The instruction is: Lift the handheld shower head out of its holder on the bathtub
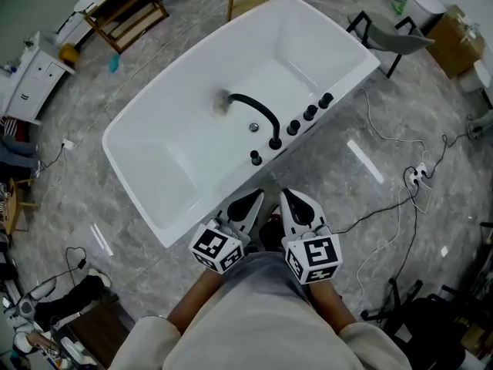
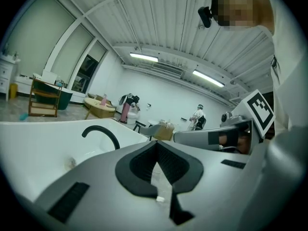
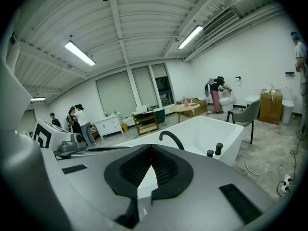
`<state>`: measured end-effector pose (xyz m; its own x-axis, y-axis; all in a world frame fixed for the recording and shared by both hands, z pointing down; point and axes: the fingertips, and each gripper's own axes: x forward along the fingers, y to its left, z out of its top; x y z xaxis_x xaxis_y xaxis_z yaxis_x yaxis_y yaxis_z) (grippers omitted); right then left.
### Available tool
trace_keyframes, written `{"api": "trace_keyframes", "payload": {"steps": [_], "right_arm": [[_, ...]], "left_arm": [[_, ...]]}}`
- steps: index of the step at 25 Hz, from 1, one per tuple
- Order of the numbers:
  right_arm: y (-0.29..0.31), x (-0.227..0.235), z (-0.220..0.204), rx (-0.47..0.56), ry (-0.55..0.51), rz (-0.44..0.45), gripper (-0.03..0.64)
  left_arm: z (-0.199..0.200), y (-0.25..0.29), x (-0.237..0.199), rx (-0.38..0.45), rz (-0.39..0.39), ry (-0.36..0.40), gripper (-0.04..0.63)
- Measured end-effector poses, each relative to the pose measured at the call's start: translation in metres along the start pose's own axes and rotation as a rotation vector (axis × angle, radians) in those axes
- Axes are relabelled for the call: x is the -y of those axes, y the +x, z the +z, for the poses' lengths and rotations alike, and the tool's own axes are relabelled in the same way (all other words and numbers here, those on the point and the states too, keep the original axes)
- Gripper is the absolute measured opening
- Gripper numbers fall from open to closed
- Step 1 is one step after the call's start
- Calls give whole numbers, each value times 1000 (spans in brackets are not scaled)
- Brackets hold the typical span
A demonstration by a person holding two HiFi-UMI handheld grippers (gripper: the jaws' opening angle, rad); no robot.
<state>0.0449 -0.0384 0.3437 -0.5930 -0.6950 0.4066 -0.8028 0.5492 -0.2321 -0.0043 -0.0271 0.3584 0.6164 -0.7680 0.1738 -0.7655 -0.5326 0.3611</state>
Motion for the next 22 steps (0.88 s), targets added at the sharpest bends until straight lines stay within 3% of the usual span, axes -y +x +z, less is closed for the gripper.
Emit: {"api": "trace_keyframes", "payload": {"steps": [10,22], "right_arm": [[17,8,3,-1,-31,86,14],[42,25,-7,-42,-3,72,14]], "left_arm": [[1,19,-19,54,121,2,-3],[-34,39,-53,-30,160,-18,-3]]}}
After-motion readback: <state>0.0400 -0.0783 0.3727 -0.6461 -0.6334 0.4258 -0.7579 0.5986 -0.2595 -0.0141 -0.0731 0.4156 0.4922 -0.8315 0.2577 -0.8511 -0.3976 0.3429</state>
